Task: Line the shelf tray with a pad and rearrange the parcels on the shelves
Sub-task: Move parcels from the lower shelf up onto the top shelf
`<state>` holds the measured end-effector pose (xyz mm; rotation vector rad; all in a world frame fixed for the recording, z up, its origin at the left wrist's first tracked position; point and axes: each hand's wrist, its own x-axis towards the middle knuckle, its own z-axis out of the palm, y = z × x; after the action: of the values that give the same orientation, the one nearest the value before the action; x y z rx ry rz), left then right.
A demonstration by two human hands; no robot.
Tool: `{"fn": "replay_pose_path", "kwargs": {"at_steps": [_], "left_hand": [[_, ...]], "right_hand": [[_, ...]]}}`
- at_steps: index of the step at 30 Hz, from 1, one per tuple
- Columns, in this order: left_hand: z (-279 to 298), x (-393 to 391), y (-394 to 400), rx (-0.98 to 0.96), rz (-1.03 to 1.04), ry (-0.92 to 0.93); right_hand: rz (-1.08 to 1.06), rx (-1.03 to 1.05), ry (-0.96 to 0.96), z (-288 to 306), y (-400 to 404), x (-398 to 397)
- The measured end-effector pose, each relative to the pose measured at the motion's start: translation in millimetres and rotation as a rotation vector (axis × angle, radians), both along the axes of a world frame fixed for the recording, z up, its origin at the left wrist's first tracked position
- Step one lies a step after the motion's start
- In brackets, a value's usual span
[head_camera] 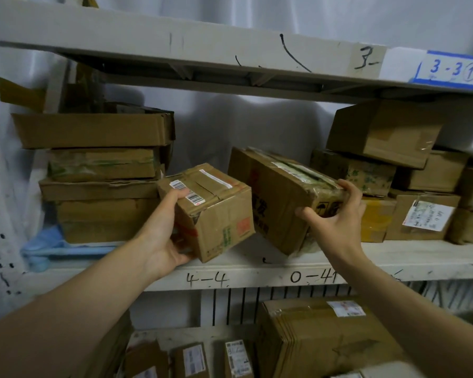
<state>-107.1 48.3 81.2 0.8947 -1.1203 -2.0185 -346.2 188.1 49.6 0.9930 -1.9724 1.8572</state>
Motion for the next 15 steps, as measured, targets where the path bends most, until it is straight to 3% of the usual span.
{"fn": "replay_pose_path", "kwargs": {"at_steps": [15], "left_hand": [[28,48,77,-0.058,0.228,0.273]], "right_hand": [[0.339,-0.114,0.031,35,63,-1]]}}
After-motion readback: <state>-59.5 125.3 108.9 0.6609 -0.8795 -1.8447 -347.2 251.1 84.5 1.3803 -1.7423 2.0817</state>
